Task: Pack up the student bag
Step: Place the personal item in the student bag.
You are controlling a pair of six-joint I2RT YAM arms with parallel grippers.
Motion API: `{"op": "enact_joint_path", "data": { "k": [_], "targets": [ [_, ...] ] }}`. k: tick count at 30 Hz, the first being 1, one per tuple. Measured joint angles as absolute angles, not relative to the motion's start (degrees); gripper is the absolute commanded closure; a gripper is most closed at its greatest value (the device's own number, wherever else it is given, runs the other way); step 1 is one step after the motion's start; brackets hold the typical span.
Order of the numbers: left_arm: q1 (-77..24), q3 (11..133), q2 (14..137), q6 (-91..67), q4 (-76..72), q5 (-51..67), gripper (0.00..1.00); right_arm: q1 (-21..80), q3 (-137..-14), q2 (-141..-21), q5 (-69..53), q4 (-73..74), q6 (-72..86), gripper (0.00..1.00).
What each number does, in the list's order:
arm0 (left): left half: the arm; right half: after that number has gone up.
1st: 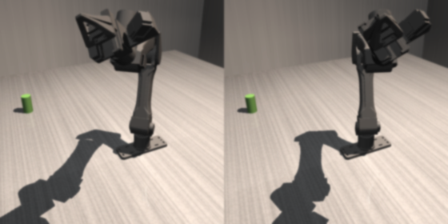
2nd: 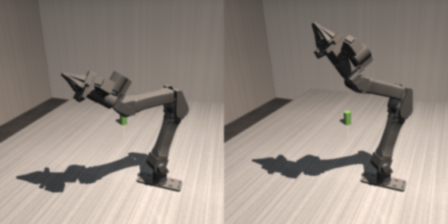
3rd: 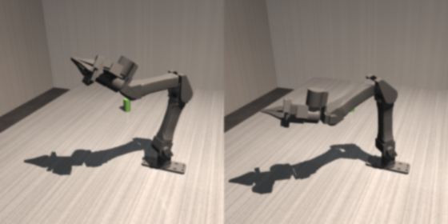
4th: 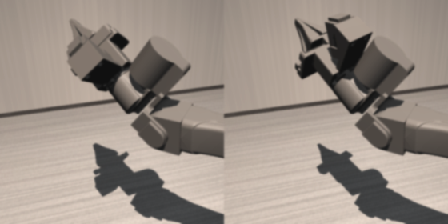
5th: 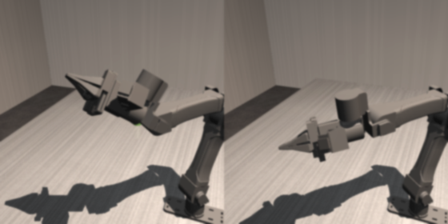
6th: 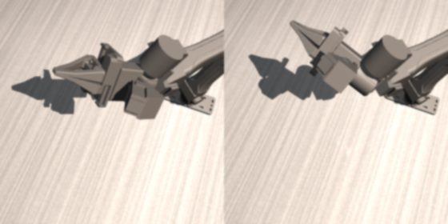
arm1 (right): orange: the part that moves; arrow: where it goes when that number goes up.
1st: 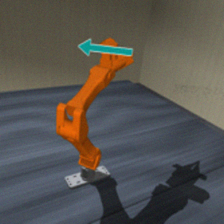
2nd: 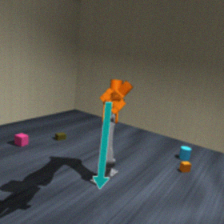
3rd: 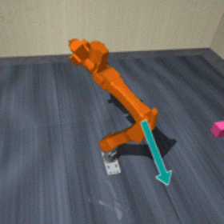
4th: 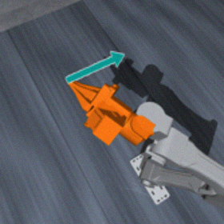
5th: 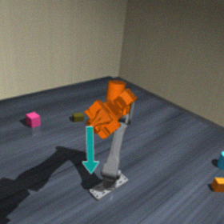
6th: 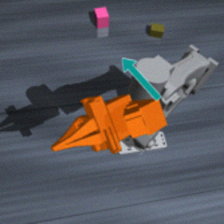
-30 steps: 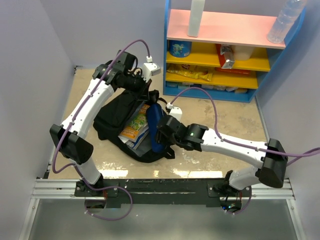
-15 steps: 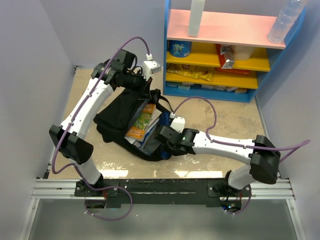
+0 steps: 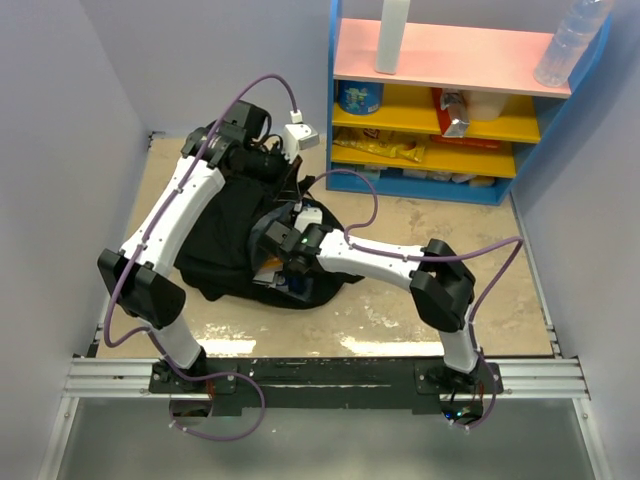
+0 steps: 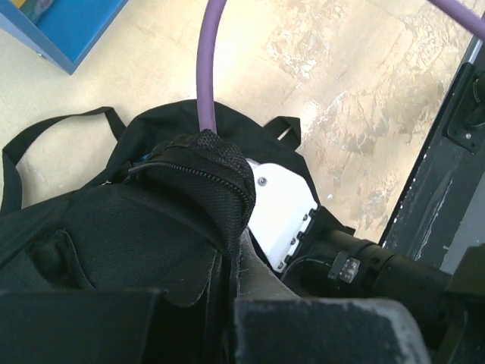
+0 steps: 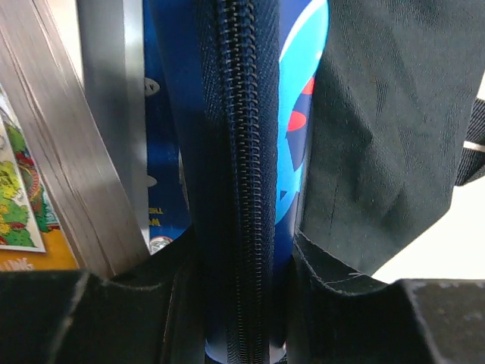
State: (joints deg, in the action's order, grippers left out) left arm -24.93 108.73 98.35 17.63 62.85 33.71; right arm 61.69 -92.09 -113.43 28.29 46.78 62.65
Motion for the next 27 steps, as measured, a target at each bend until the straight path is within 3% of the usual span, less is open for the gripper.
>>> {"op": "enact_joint_path", "data": {
  "k": [3, 5, 8, 12, 15, 22, 27],
  "targets": [
    [-24.5, 108.1, 98.2, 18.7, 62.6, 34.1, 1.0, 60.4, -92.3, -112.9, 27.0, 45.2, 61.5, 0.99],
    [-24.5, 108.1, 98.2, 19.3, 61.8, 34.1, 1.0, 59.5, -91.1, -111.9, 25.1, 42.6, 59.6, 0.93],
    [-24.5, 107.9, 98.2, 19.9, 62.0, 34.2, 1.0, 58.7, -87.2, -110.2, 22.3, 36.4, 57.0, 0.78],
    [-24.5, 107.0, 98.2, 20.4, 62.4, 34.1, 1.0, 58.0, -81.8, -109.0, 16.7, 26.9, 53.6, 0.48],
    [-24.5, 106.9, 98.2, 20.5, 63.6, 33.9, 1.0, 58.3, -78.2, -108.1, 11.7, 20.9, 51.4, 0.38],
    [-24.9, 106.9, 97.7, 20.1, 64.0, 36.9, 1.0, 59.1, -69.5, -97.8, 4.4, 19.1, 48.5, 0.32],
    [-25.7, 107.0, 96.4, 20.2, 62.9, 37.7, 1.0, 57.2, -62.7, -86.3, 4.0, 16.4, 46.3, 0.37]
  ]
}}
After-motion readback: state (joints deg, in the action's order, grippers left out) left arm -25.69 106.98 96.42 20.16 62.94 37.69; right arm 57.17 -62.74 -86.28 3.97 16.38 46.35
